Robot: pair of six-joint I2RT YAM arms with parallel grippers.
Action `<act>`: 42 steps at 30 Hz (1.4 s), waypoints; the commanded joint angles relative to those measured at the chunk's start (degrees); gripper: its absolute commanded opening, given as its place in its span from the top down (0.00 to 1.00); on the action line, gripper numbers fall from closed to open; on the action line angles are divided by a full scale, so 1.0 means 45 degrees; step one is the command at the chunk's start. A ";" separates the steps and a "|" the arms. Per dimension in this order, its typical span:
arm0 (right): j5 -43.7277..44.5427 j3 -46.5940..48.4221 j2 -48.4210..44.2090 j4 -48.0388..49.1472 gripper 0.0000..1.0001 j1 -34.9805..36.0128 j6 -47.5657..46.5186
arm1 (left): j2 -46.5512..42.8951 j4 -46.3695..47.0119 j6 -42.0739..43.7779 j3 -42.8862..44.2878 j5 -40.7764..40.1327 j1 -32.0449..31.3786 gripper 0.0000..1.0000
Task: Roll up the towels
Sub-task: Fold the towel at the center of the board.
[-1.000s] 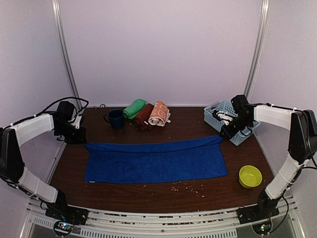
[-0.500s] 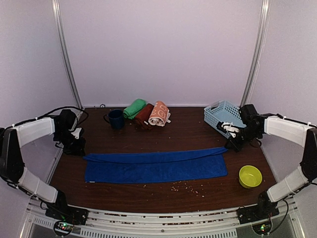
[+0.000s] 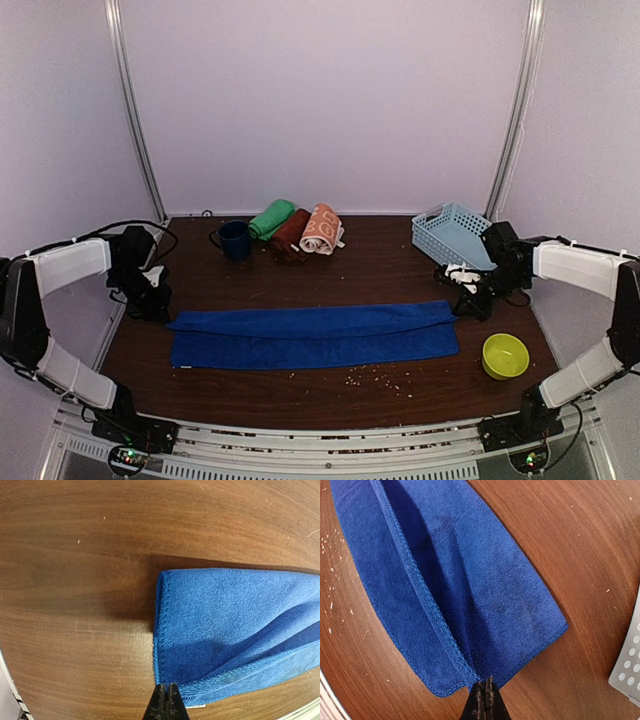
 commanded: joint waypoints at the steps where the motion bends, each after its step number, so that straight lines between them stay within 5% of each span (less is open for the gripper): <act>1: 0.0069 -0.0289 -0.0041 -0.0465 1.00 0.0103 -0.0849 | -0.0054 -0.0287 -0.0214 -0.0101 -0.0110 -0.0060 1.00; 42: 0.0154 -0.0372 0.1218 -0.1062 1.00 0.0142 -0.2529 | 0.0534 -0.1058 -0.0706 -0.0385 -0.0576 -0.0292 1.00</act>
